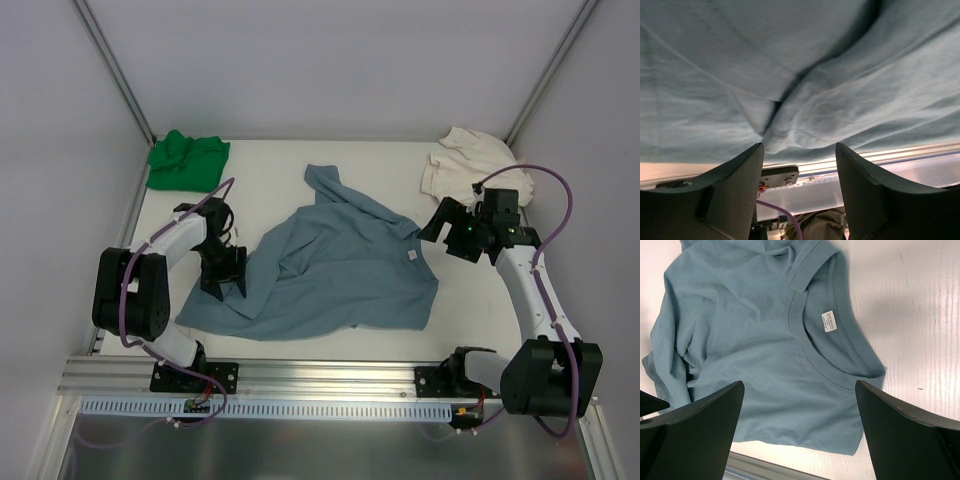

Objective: Fold and stack the t-shirts
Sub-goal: Flatten out the tshirt

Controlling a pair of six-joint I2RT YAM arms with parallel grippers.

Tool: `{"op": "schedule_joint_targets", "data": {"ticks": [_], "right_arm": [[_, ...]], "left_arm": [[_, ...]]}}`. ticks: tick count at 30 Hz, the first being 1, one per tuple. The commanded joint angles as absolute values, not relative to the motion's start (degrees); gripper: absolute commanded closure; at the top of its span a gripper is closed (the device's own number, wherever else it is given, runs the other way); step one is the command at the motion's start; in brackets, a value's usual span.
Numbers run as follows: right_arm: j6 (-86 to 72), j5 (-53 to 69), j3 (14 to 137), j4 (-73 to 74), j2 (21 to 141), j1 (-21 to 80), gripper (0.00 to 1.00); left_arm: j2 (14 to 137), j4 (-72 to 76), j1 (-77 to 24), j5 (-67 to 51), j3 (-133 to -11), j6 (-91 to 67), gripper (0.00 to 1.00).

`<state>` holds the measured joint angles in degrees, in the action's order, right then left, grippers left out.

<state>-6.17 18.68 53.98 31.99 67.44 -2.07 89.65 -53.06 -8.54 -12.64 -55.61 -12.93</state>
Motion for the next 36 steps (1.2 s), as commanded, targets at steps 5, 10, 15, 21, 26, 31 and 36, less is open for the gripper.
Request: {"op": "schedule_joint_targets", "data": {"ticks": [5, 10, 15, 21, 26, 31, 36], "right_arm": [[-6.33, 18.98, 53.96, 31.9, 65.83, -2.81, 0.01], [-6.42, 19.16, 54.05, 31.99, 65.83, -2.81, 0.01], [-6.33, 19.07, 54.23, 32.08, 65.92, -2.81, 0.01], [-6.5, 19.07, 54.32, 31.99, 66.62, -2.9, 0.01], [-6.5, 19.16, 54.14, 31.82, 67.06, -2.9, 0.0], [-6.59, 19.51, 54.23, 31.82, 66.89, -2.9, 0.01], [-6.33, 19.25, 54.23, 32.17, 66.36, -2.9, 0.01]], "left_arm": [[92.72, -56.95, -8.53, -5.28, -58.09, -14.06, 0.4], [94.65, -55.38, -8.61, -7.19, -57.83, -13.45, 0.39], [96.07, -53.27, -8.7, -8.26, -57.39, -13.18, 0.52], [95.1, -52.29, -8.96, -8.53, -56.95, -13.36, 1.0], [92.82, -53.43, -10.02, -6.51, -57.48, -14.24, 1.0], [89.91, -55.19, -10.46, -3.26, -58.01, -14.33, 0.9], [90.44, -55.28, -10.55, -3.34, -58.1, -14.24, 0.78]]}}
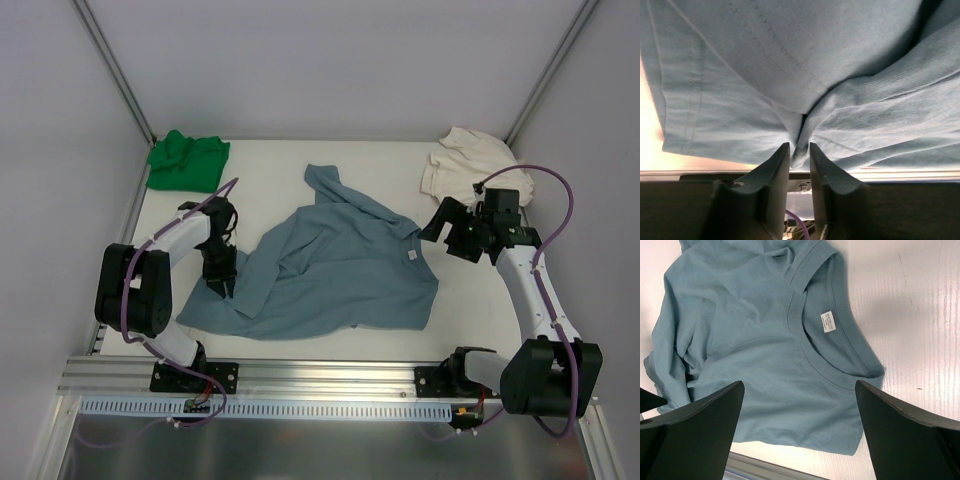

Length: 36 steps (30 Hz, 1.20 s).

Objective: Fold and stack the t-shirts
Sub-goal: Flatten out the tshirt

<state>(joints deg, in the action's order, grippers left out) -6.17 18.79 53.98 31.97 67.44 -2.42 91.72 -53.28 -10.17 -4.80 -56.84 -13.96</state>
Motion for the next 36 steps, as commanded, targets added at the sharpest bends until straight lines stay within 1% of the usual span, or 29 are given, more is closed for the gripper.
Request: {"op": "schedule_joint_targets", "data": {"ticks": [1, 5, 7, 9, 10, 16, 19, 22, 24, 26, 27, 30, 31, 32, 33, 34, 35, 36], "right_arm": [[-6.33, 19.25, 54.23, 32.17, 66.18, -2.9, 0.01], [-6.33, 19.25, 54.23, 32.26, 66.01, -2.9, 0.01], [-6.33, 19.25, 54.14, 32.26, 66.01, -2.9, 0.0], [-6.33, 19.25, 54.14, 32.34, 66.01, -2.9, 0.01], [-6.42, 19.25, 54.14, 32.34, 66.01, -2.9, 0.0], [-6.33, 19.16, 54.05, 32.26, 66.09, -2.9, 0.0], [-6.33, 19.16, 54.14, 32.26, 66.18, -2.9, 0.01], [-6.85, 20.03, 54.84, 31.38, 66.97, -2.9, 0.0], [-7.73, 21.18, 56.07, 30.59, 69.33, -2.81, 0.01], [-8.61, 23.02, 58.96, 28.92, 71.62, -2.55, 0.01], [-9.66, 24.68, 61.76, 28.22, 74.59, -2.37, 0.01], [-9.49, 26.28, 69.14, 27.94, 80.92, -0.09, 0.0], [-8.71, 27.24, 72.39, 28.65, 86.34, 1.22, 0.0], [-8.61, 28.03, 79.3, 29.87, 89.53, 2.8, 0.01], [-8.61, 28.82, 83.02, 30.58, 92.78, 3.42, 0.01], [-8.96, 30.48, 86.8, 31.19, 99.25, 4.12, 0.01], [-9.14, 30.93, 94.14, 32.25, 102.45, 5.35, 0.01], [-9.58, 31.55, 97.79, 32.43, 105.61, 5.8, 0.01]], "left_arm": [[90.35, -55.28, -10.63, -3.34, -58.18, -14.24, 0.76], [90.26, -55.37, -10.81, -3.43, -58.1, -14.15, 0.75], [90.35, -55.28, -10.9, -3.6, -58.1, -14.15, 0.78], [90.44, -55.2, -10.99, -3.6, -58.1, -14.06, 0.88], [90.35, -55.2, -10.99, -3.43, -58.1, -14.24, 1.0], [89.91, -54.14, -11.34, -3.43, -57.83, -14.15, 1.0], [86.5, -53.18, -11.42, -3.16, -58.27, -14.85, 1.0], [78.52, -53.7, -11.86, -2.9, -61.86, -15.12, 1.0], [76.56, -55.19, -11.87, -0.55, -66.87, -14.94, 1.0], [74.8, -56.95, -11.87, 1.39, -72.05, -14.68, 1.0], [73.92, -57.3, -11.87, 2.97, -74.42, -14.68, 1.0], [72.78, -56.95, -11.87, 4.39, -76.2, -14.76, 1.0], [72.16, -56.69, -11.87, 4.31, -76.38, -14.77, 1.0], [71.98, -56.52, -11.87, 4.39, -76.29, -14.94, 1.0], [71.63, -56.25, -11.95, 4.48, -75.94, -15.2, 1.0], [70.59, -55.99, -12.04, 4.57, -74.98, -15.38, 1.0], [69.88, -55.2, -12.48, 4.57, -74.45, -15.64, 1.0], [68.57, -54.85, -12.74, 4.74, -73.92, -15.73, 1.0]]}}
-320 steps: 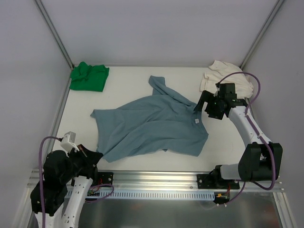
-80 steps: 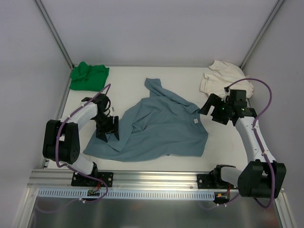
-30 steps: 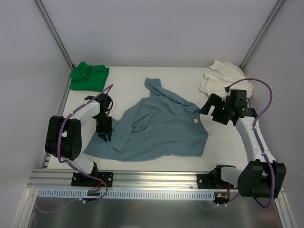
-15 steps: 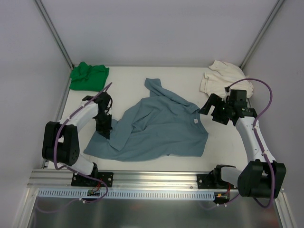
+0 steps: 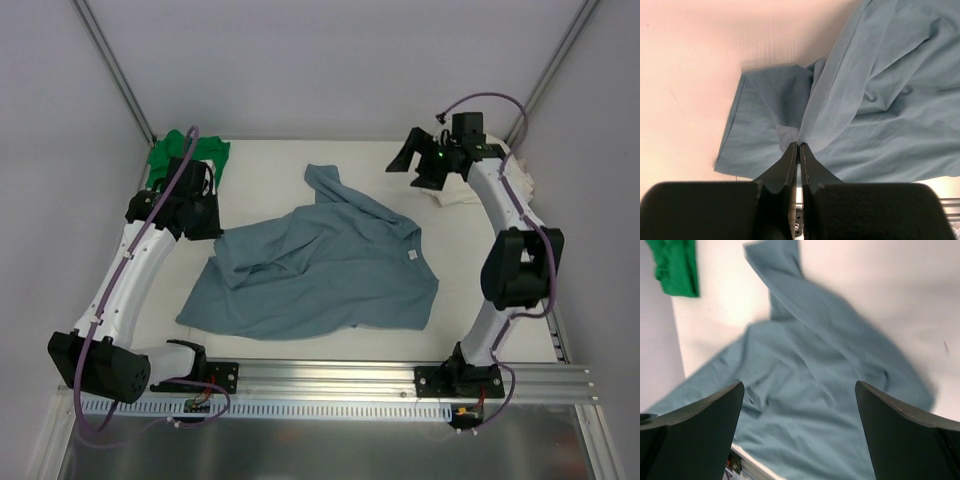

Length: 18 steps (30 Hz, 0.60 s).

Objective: Fold and stack the t-shirts
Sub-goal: Flatten out the tshirt

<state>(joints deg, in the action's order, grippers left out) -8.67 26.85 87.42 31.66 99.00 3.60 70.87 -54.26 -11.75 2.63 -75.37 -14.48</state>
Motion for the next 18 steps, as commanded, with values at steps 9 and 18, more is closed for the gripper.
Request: {"op": "schedule_joint_targets", "data": {"ticks": [9, 18], "right_arm": [[-20.81, 43.83, 129.72, 25.78, 136.83, 9.05, 0.0], [-24.97, 44.04, 123.33, 17.04, 140.81, 10.81, 0.0]], "left_arm": [[63.82, -54.41, -17.04, 1.32, -70.05, -17.14, 1.0], [62.76, -55.2, -18.72, 0.97, -68.47, -16.88, 1.0]]}}
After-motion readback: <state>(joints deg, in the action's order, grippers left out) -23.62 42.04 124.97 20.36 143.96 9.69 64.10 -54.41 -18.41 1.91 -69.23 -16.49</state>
